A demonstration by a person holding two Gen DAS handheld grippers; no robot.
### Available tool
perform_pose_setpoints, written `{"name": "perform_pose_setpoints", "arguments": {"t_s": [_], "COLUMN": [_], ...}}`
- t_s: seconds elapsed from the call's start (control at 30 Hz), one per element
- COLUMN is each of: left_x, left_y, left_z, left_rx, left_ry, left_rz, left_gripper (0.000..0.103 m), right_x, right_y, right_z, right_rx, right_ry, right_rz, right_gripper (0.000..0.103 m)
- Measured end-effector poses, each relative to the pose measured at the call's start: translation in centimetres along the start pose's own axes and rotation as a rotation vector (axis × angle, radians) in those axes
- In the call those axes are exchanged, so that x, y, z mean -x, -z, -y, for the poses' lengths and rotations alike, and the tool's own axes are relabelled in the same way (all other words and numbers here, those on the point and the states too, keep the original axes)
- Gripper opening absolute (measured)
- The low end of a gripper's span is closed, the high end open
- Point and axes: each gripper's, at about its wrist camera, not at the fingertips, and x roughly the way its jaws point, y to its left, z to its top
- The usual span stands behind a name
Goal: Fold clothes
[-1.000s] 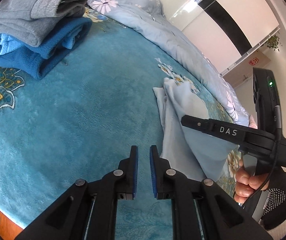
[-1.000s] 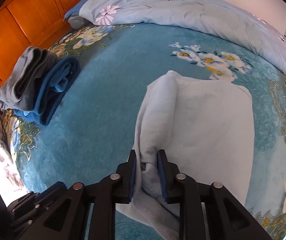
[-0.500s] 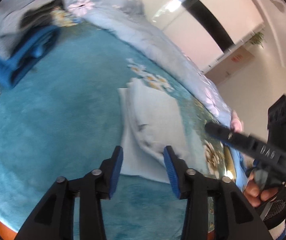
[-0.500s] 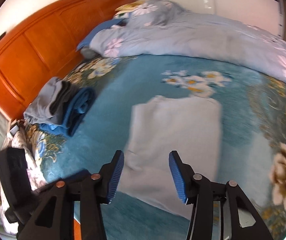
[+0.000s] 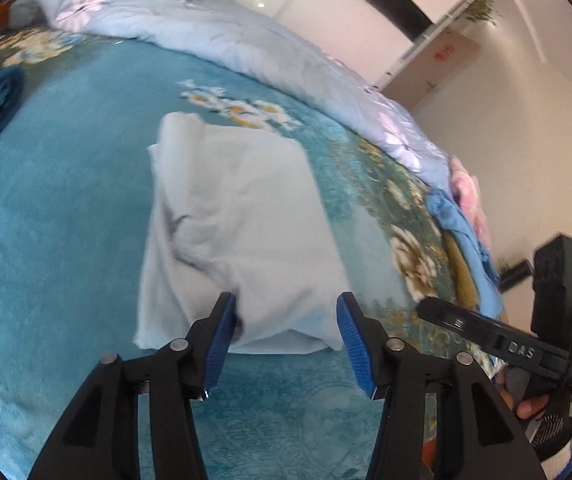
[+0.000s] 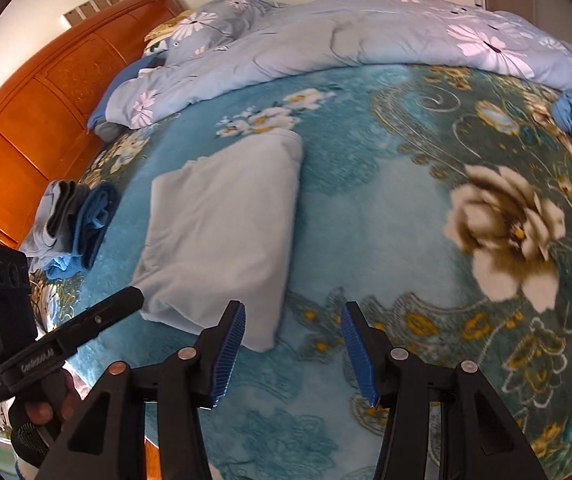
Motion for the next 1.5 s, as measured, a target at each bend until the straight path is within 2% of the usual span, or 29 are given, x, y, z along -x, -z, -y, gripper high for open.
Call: {"name": "perform_pose_setpoints", "arguments": {"t_s": [0.17,0.27,0.33,0.4,0.47,0.57,0.7,0.87,0.93,1.03,1.07,1.1,1.13,1.17,1.2,1.23,1.3,1.5], "left_x": [-0.6,-0.9,-1.4,-1.7,-1.9,-1.4,1.1,0.3,-0.3,0.0,0.4,0.8,1.2,1.5,1.7,1.7,1.2,-1.3], "left_y": [0.0,-0.1,-0.3,-0.4,-0.3,-0.1,-0.5,0.7,1.6,2.4,2.4,2.3,2.0,1.7,1.3,1.0,0.3,-2.3], "left_z": [-0.9,-0.7,-0.9,-1.5,-2.3,-3.1,-3.4,-5.4,-6.2,-6.9,-6.9,-7.0,-7.0,-7.1,-7.3,-7.5,-8.0,-8.8], "left_rx": [0.026,0.031,0.051,0.087,0.123,0.161,0.105,0.091,0.110,0.139,0.143,0.142,0.139,0.137,0.135,0.141,0.154,0.137], "left_ry": [0.035,0.084,0.077,0.073,0.079,0.113,0.089,0.010,-0.001,0.027,0.044,0.046,0.039,0.027,0.012,0.004,-0.005,-0.019], "left_rz": [-0.019,-0.018,-0.026,-0.030,-0.026,0.002,0.064,0.006,-0.018,-0.008,0.005,0.017,0.029,0.038,0.047,0.049,0.040,-0.033], "left_gripper": [0.053,0.051,0.039,0.017,0.010,0.007,0.006,0.007,0.008,0.009,0.014,0.023,0.030,0.042,0.047,0.049,0.057,0.063], "right_x": [-0.5,-0.9,-1.0,-1.2,-1.3,-1.5,-1.7,-2.2,-2.6,-2.9,-3.0,-3.2,-3.3,-3.6,-3.9,-4.3,-5.1,-7.4], "right_y": [0.4,0.4,0.5,0.5,0.6,0.8,1.0,1.4,1.5,1.6,1.6,1.6,1.7,1.7,1.7,1.8,1.9,2.2], "right_z": [0.7,1.0,1.1,1.2,1.4,1.7,2.1,2.3,2.0,1.2,0.8,0.4,0.1,-0.2,-0.4,-0.6,-0.8,-1.0], "right_rx": [-0.007,-0.018,-0.023,-0.027,-0.030,-0.033,-0.038,-0.045,-0.048,-0.033,-0.023,-0.011,-0.002,0.002,0.003,0.001,-0.019,-0.100], "right_ry": [-0.010,-0.017,-0.021,-0.024,-0.024,-0.025,-0.025,-0.033,-0.045,-0.071,-0.082,-0.093,-0.103,-0.112,-0.122,-0.131,-0.149,-0.223], "right_rz": [-0.003,-0.006,-0.008,-0.009,-0.012,-0.017,-0.023,-0.036,-0.042,-0.046,-0.047,-0.047,-0.048,-0.051,-0.054,-0.059,-0.068,-0.083], "right_gripper": [0.054,0.054,0.054,0.054,0.054,0.055,0.055,0.055,0.055,0.055,0.055,0.055,0.055,0.055,0.055,0.055,0.055,0.055]}}
